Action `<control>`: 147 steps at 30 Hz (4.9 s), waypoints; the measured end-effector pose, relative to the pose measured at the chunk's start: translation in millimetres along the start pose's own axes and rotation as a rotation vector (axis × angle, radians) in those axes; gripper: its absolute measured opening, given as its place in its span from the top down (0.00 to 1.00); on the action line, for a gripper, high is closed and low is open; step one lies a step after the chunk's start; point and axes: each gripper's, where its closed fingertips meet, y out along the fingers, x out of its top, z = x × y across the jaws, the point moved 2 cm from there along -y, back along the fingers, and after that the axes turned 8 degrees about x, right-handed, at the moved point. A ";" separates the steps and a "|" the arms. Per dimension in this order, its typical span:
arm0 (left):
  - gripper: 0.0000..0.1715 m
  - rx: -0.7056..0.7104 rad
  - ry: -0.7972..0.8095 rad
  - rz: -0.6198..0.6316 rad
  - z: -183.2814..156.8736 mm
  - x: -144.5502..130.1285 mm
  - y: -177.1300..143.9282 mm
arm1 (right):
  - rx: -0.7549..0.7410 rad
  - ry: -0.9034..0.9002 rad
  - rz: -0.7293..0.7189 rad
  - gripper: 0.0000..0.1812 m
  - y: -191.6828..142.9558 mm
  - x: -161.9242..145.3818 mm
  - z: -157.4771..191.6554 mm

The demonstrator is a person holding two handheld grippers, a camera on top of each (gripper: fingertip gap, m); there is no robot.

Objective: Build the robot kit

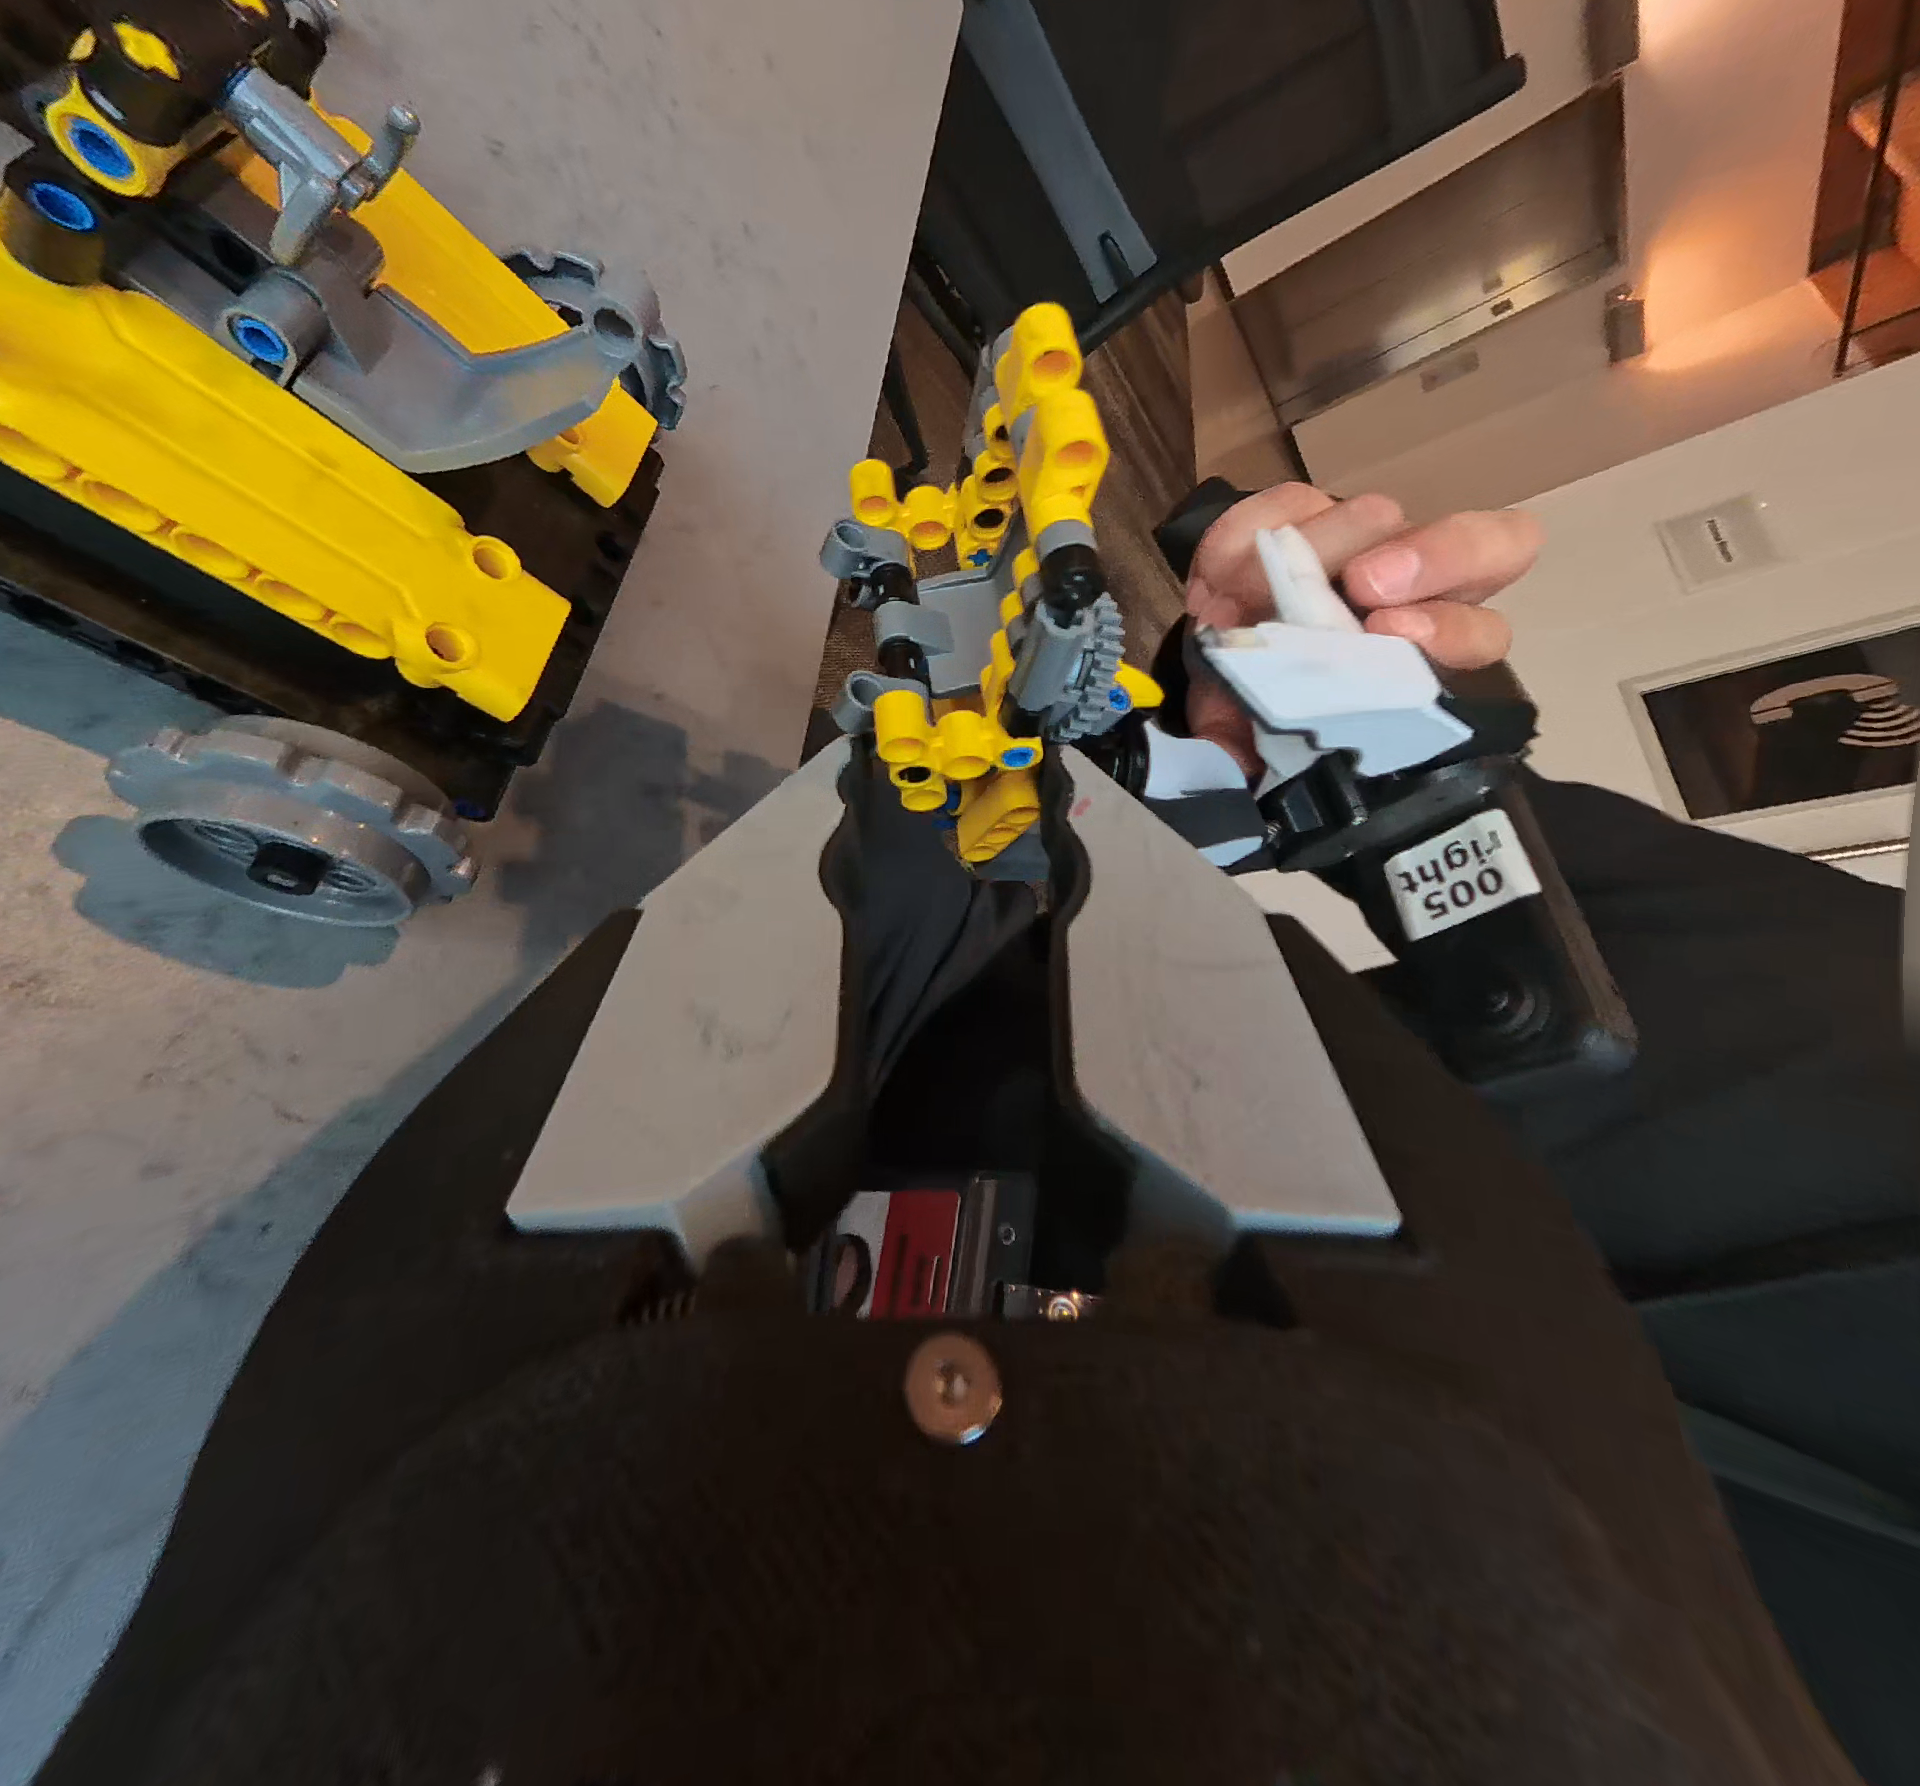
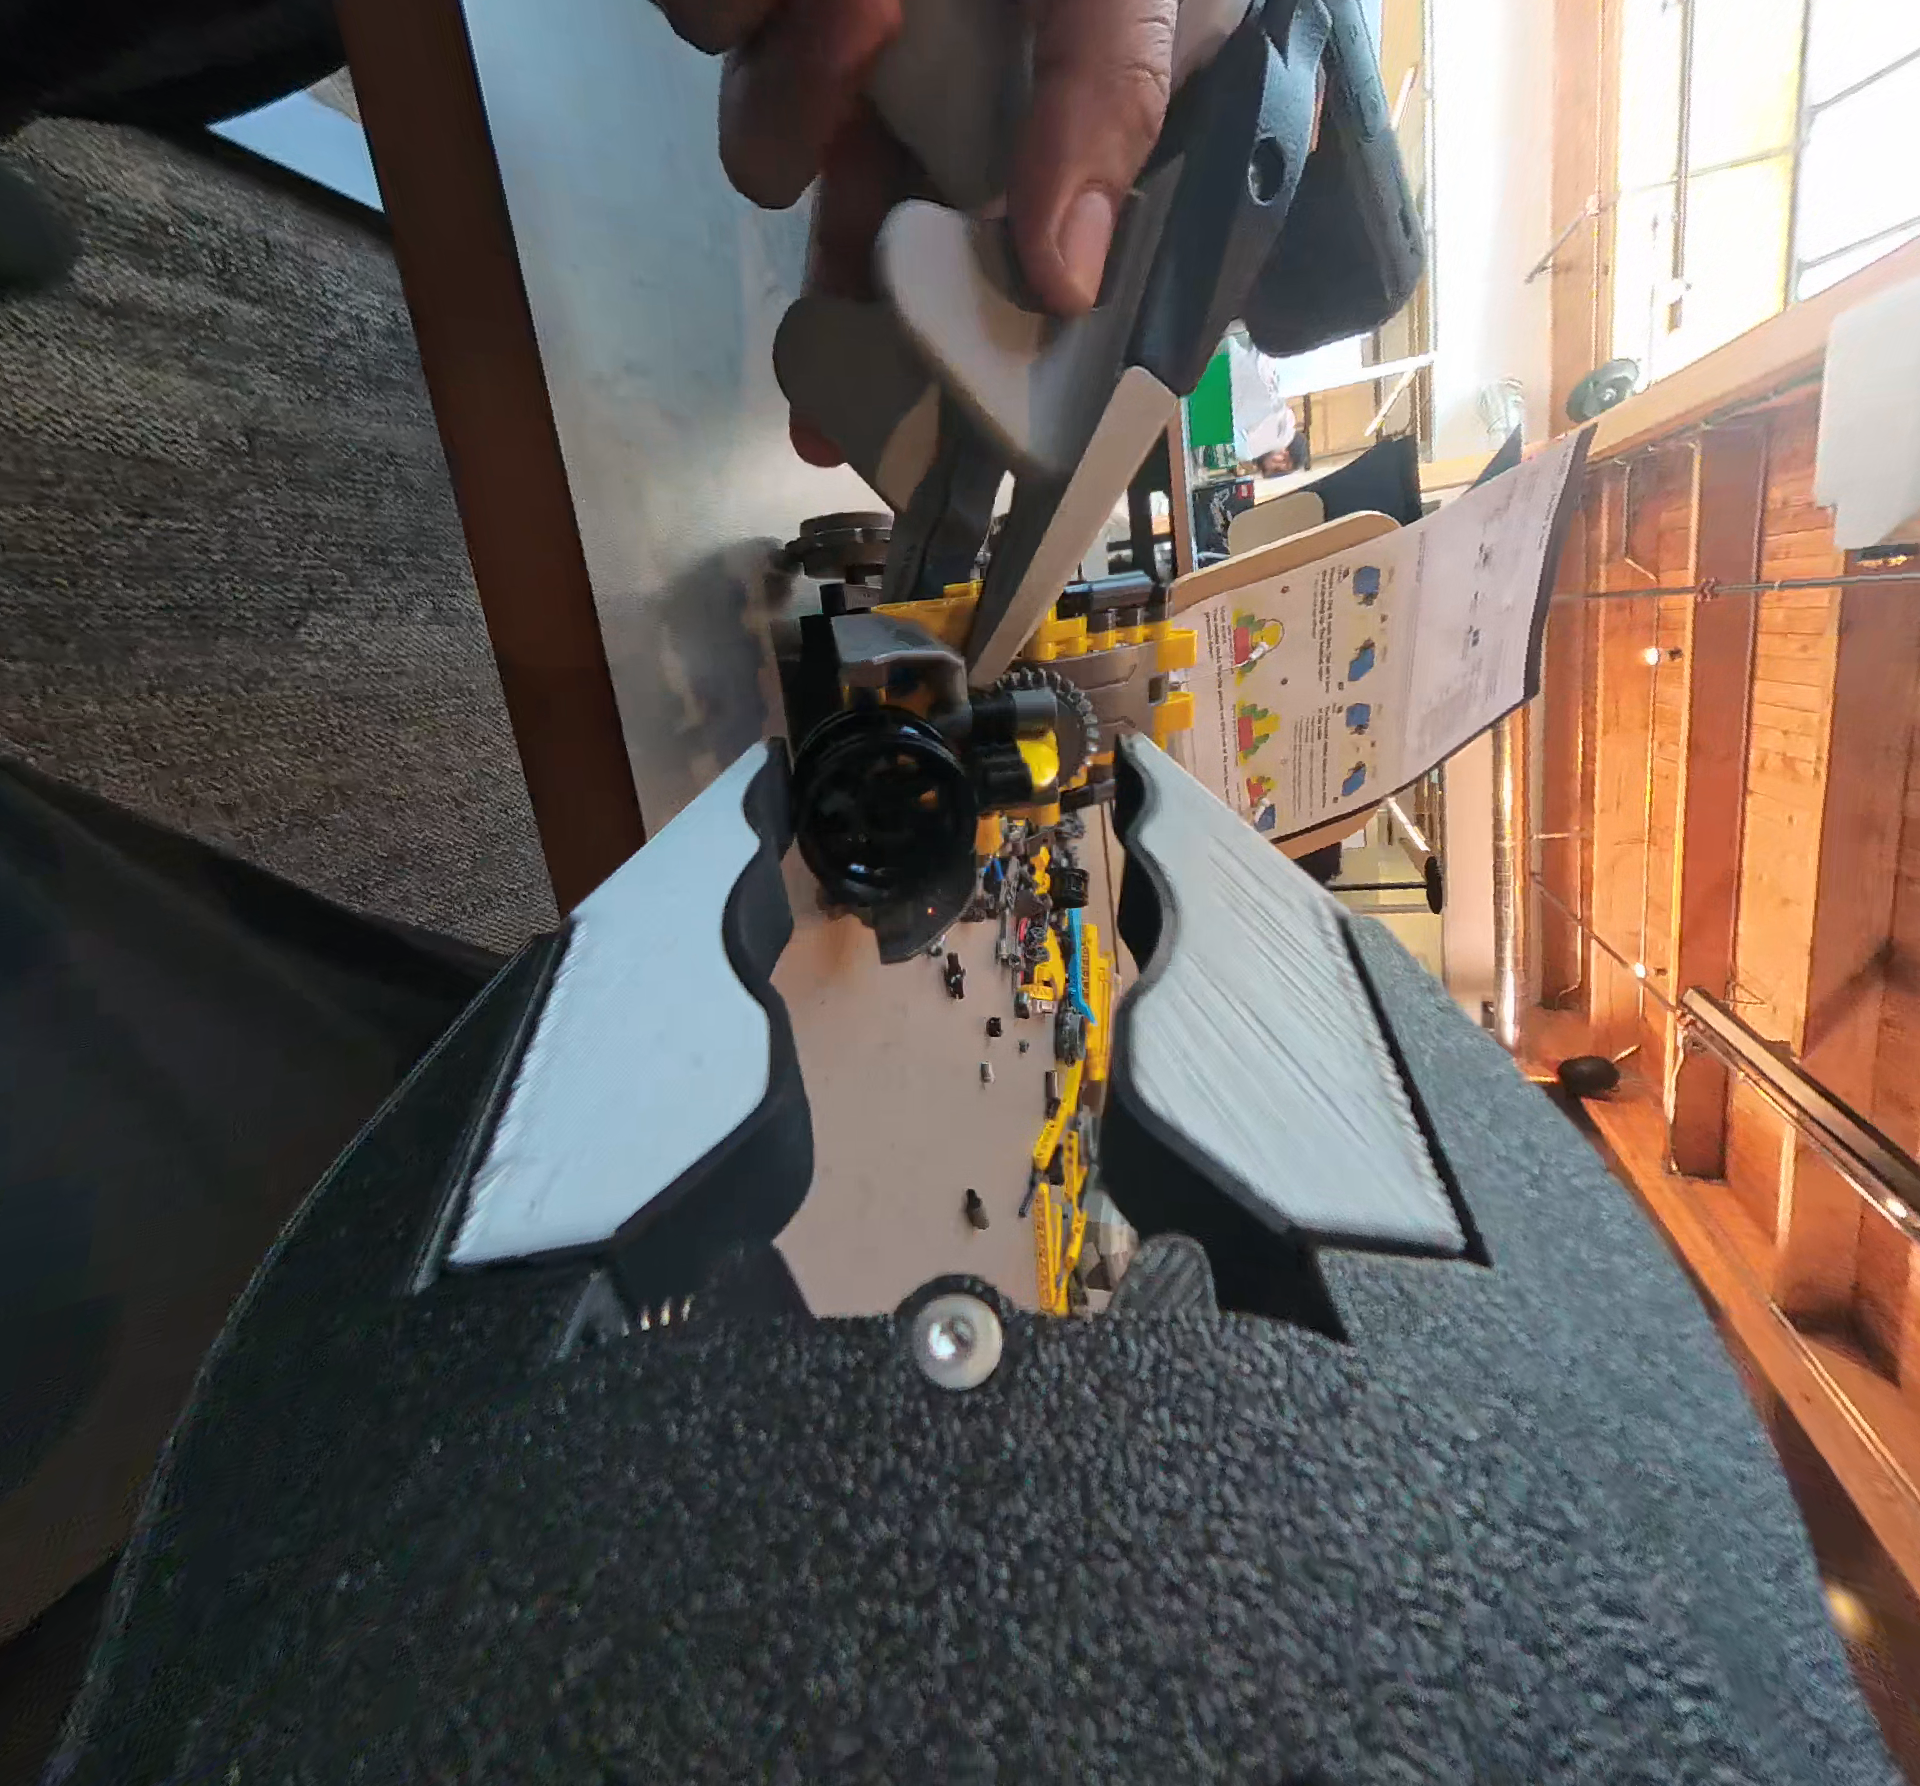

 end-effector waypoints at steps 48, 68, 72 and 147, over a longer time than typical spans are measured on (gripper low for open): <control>0.83 0.028 -0.043 -0.027 13.9 7.1 -9.1 | 0.019 -0.041 -0.086 0.83 8.4 -5.3 9.3; 0.56 0.809 0.927 -0.078 68.1 17.4 -20.7 | -0.165 0.084 0.078 0.83 12.9 -59.0 -1.4; 0.62 0.879 0.960 0.014 85.3 17.2 -10.5 | -0.181 0.079 0.094 0.83 7.0 -65.1 -3.2; 0.78 -0.128 -0.141 -0.244 50.4 95.2 -112.9 | 0.726 0.459 -0.394 0.84 95.6 19.6 -161.4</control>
